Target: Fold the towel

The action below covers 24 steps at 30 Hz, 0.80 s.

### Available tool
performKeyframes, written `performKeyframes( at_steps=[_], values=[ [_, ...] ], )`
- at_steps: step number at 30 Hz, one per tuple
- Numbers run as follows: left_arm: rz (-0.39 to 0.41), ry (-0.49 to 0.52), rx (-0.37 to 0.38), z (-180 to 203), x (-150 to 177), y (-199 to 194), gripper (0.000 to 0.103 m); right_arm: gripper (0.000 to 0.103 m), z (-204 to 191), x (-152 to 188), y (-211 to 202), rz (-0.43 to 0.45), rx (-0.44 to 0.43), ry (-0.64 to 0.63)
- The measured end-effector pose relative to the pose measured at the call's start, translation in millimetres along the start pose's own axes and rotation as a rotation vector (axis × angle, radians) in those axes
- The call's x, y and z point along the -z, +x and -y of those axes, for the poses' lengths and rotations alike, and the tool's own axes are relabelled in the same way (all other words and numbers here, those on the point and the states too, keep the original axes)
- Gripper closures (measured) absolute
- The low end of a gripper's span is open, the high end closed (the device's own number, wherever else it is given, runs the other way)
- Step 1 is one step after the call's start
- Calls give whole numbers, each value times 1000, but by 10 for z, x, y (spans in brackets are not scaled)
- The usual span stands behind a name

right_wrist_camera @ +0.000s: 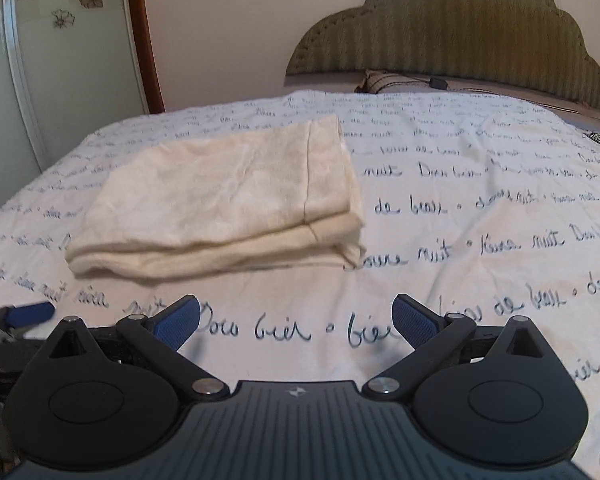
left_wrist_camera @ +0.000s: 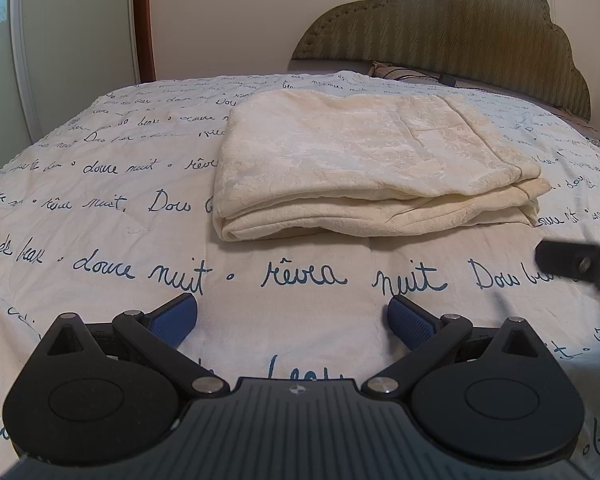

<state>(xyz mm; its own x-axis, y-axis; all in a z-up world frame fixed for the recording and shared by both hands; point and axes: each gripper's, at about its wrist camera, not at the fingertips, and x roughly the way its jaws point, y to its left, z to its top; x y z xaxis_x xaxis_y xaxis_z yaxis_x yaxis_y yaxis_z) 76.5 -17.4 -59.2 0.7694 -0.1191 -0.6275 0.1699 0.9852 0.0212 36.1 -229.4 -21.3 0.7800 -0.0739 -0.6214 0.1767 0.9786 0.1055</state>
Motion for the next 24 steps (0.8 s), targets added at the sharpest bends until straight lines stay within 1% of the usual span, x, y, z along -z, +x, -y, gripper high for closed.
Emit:
performKeyframes(
  at_steps=[2,5,8,11,16,24],
  values=[
    [0,0,0,0,0,0,0,0,-50,64,60,-10,22,-30],
    [0,0,0,0,0,0,0,0,-135,148,98,-1,71,-104],
    [0,0,0,-2,0,1,0,0,-184,215,128,1,94,-158],
    [0,0,1,-2,0,1,0,0,-157,240,143,-4,85,-153],
    [0,1,1,-2,0,0,0,0,-78,223,188,-20,56,-107],
    [0,1,1,-1,1,0,0,0,-64,237,200,-20,45,-100]
  ],
)
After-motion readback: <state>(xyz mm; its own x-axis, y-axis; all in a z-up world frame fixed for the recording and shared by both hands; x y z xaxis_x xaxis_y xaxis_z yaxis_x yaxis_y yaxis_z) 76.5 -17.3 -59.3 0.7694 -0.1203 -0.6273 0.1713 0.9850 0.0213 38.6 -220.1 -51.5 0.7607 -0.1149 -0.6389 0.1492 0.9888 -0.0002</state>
